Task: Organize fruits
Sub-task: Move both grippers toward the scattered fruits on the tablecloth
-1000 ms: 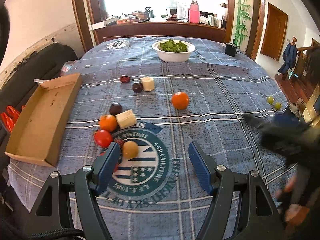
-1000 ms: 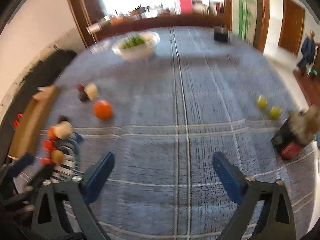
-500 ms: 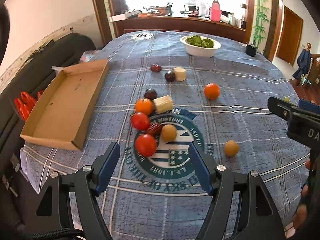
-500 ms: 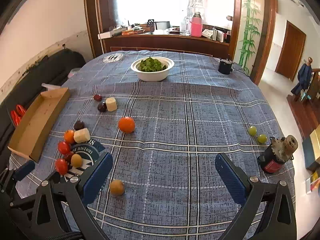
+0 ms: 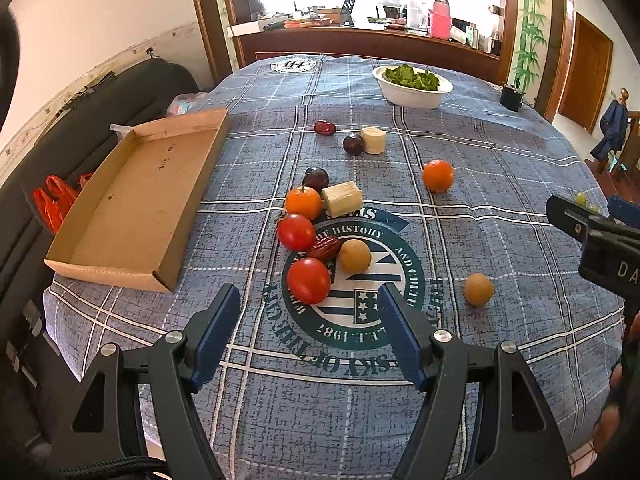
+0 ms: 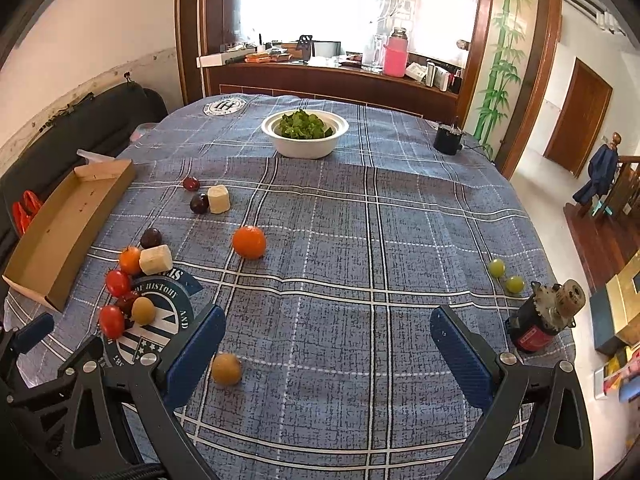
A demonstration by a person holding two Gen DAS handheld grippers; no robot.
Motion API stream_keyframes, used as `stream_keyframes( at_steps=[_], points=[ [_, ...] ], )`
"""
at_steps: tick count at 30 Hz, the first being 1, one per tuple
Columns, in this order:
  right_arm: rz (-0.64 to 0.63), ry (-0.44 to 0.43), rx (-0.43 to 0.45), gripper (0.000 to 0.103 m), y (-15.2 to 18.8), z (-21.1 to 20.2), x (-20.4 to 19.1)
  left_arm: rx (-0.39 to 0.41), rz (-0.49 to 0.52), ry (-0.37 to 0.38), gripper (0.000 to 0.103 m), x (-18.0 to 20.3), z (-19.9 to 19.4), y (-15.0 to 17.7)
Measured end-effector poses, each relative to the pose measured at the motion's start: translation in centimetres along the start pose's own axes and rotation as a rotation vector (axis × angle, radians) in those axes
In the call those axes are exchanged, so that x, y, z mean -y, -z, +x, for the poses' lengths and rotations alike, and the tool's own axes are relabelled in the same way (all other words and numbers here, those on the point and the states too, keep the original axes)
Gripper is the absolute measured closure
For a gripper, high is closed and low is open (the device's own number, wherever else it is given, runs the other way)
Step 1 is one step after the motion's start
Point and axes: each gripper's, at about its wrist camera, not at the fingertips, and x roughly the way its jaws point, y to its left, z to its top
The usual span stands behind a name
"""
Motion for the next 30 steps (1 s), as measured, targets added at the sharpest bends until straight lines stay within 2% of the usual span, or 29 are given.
stream_keyframes(
  at_steps=[5,14,27,30],
  points=[
    [-0.011,-0.018,-0.011,0.000,0.3,0.2,-0.4,-0.012,-0.011,0.008,0.032,-1.0,0.2,0.2],
    [-0.054,-0.104,-0.033,0.000,1.0,0.7,-1.6,-0.038,-0.039,0.006,0.032,-3.4,0.9,0.9],
    [-0.089,-0.176,-0.084,0.000,2.0,1.7,-3.7,-0.047,-0.054,-0.002,0.032,-4.0,1.3,0.7],
    [-0.091,-0.227,-0.103,0.005,2.4,2.2,-4.2,-0.057,-0.060,0.010,0.032,-4.1,1.7,0.7]
  ],
)
